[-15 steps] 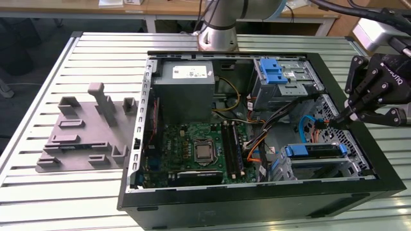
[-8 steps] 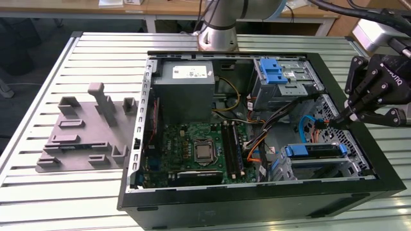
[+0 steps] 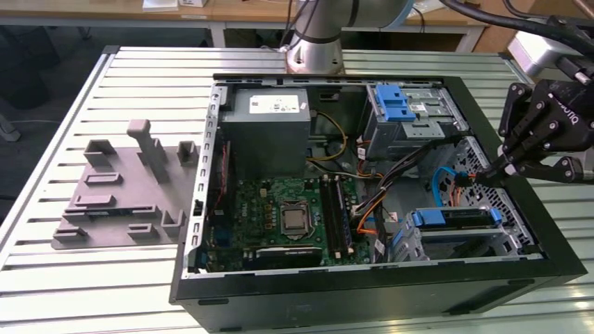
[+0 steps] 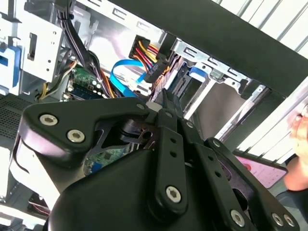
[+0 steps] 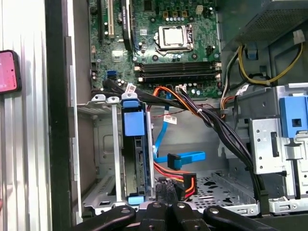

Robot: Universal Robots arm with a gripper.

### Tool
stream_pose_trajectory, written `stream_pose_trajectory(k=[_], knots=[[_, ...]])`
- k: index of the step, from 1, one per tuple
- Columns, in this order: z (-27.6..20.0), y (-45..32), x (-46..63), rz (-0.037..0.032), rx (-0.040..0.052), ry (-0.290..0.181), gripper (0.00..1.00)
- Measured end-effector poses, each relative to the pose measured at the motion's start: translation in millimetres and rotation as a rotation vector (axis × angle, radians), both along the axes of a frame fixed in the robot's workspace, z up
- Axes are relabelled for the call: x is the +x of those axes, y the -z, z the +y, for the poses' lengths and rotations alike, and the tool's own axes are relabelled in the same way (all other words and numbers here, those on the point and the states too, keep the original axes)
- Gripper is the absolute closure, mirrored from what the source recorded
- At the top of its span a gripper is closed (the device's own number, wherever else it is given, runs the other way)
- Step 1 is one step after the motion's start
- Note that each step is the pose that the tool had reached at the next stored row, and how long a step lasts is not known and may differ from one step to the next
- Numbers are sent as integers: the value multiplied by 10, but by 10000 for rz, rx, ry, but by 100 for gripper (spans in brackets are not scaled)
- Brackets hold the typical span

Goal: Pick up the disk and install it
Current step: 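Insert the first disk wire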

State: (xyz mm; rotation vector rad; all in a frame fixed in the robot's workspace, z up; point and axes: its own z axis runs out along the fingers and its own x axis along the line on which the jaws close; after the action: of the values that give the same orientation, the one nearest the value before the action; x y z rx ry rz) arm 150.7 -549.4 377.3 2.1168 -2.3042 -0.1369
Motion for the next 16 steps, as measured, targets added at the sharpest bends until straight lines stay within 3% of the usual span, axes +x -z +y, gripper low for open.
stream_pose_trajectory(k=[9, 11, 12, 16], knots=[[82, 86, 51, 21, -1, 326, 89], [94, 98, 51, 22, 1, 476, 84], [100, 104, 52, 22, 1, 571, 76], [122, 140, 52, 22, 1, 921, 76]])
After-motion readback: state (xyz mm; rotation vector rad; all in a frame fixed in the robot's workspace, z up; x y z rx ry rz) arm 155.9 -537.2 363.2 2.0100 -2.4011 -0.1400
